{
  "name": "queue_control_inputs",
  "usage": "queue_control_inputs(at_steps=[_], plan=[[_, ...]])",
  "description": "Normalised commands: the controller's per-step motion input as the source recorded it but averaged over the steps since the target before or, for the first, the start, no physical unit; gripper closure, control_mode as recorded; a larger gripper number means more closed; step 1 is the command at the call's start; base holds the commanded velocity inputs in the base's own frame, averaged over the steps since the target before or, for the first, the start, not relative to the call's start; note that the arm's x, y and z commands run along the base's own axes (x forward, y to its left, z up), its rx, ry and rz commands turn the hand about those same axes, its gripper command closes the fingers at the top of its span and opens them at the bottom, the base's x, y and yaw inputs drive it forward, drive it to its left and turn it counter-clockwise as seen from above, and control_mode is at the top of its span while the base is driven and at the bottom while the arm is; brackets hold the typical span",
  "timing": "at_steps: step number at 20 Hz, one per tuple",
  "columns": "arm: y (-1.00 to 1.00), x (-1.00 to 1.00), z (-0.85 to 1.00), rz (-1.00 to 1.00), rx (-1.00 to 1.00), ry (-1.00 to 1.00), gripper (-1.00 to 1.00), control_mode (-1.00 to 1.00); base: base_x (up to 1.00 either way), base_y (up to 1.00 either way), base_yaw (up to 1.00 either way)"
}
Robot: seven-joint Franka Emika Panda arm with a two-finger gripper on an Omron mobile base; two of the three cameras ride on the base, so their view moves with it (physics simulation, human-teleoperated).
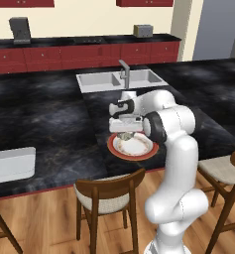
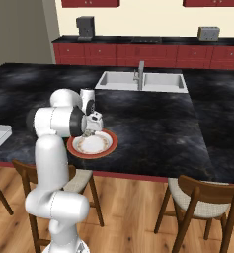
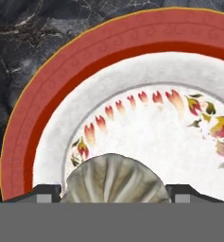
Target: Place two dumplings into each of the tupperware containers and then place the containers in the fridge.
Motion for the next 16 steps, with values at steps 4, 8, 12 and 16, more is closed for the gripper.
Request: queue_control_inputs(at_steps=[4,8,12,16], plan=[[0.25,-0.74,0.93,-0.01,-0.12,0.01,1.00,-1.00,0.00,0.00,0.00],[-0.30,-1.00,0.44,0.05,-0.02,-0.03,1.00,-1.00,0.00,0.00,0.00],[-0.50,-0.78,0.60,0.01,0.00,-0.01,1.00,-1.00,0.00,0.00,0.00],[-0.09,-0.79,0.46,0.01,0.00,-0.11,1.00,-1.00,0.00,0.00,0.00]])
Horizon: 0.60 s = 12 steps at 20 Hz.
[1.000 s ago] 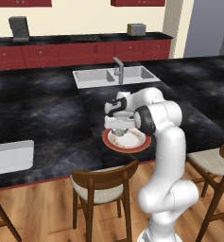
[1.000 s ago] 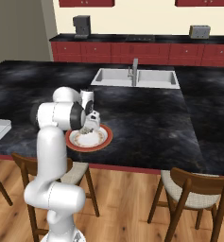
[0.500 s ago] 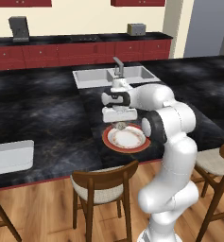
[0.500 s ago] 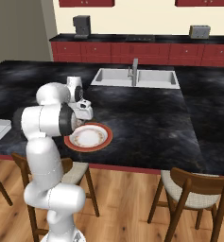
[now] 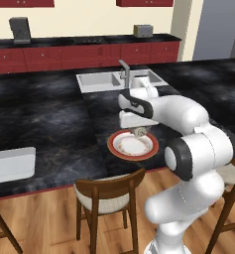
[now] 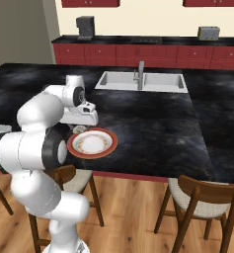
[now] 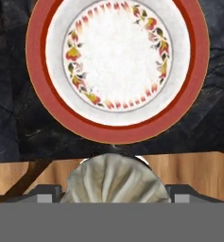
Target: Place two dumplings into each of the tupperware containers and then place the containers in the fridge.
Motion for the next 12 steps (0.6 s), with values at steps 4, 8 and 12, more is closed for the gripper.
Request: queue_control_inputs(at_steps=[4,8,12], plan=[[-0.01,-0.45,0.09,0.00,0.01,-0.05,1.00,-1.00,0.00,0.00,0.00],[0.00,-0.07,0.27,0.01,0.01,0.01,1.00,-1.00,0.00,0.00,0.00],[-0.02,0.00,0.19,0.03,0.01,0.06,1.00,-1.00,0.00,0.00,0.00]])
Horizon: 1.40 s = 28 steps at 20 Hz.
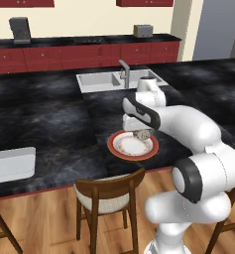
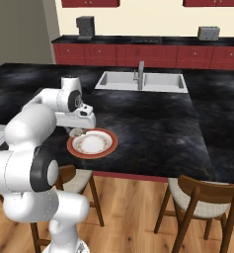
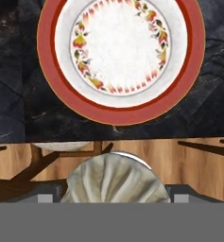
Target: Place two dumplings into each of the tupperware containers and then place the containers in the fridge.
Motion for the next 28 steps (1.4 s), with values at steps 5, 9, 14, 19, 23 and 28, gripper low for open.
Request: queue_control_inputs(at_steps=[5,9,14,19,23,28], plan=[[-0.11,-0.11,0.01,0.05,0.07,0.00,1.00,-1.00,0.00,0.00,0.00],[-0.03,-0.24,0.04,0.04,0.04,0.00,1.00,-1.00,0.00,0.00,0.00],[0.00,0.00,0.00,0.00,0.00,0.00,1.00,1.00,-0.47,0.70,0.02],[0.00,0.00,0.00,0.00,0.00,0.00,1.00,1.00,0.02,1.00,0.00],[0.00,0.00,0.00,0.00,0.00,0.00,1.00,1.00,0.03,1.00,0.00],[0.00,0.00,0.00,0.00,0.00,0.00,1.00,1.00,0.25,0.80,0.00]])
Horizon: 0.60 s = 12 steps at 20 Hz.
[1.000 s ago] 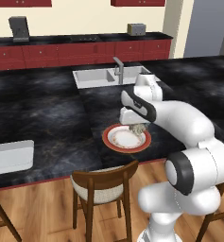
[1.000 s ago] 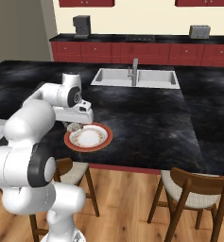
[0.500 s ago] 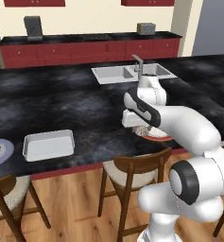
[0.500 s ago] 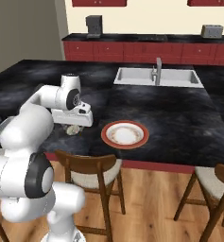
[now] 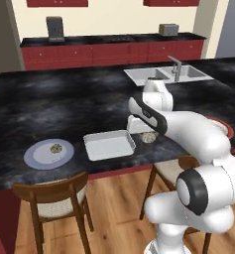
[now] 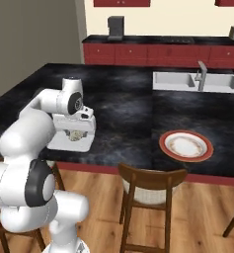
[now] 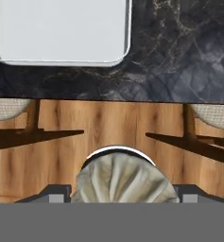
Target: Place two dumplings into each of the tupperware containers and then place the containers in the fridge.
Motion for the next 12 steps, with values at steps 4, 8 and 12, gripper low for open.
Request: queue_control_inputs(at_steps=[4,8,12], plan=[[0.00,0.00,0.00,0.00,0.00,0.00,1.00,1.00,0.43,0.69,0.00],[0.00,0.00,0.00,0.00,0.00,0.00,1.00,1.00,0.33,0.45,0.00],[0.00,0.00,0.00,0.00,0.00,0.00,1.00,1.00,0.02,0.64,0.00]])
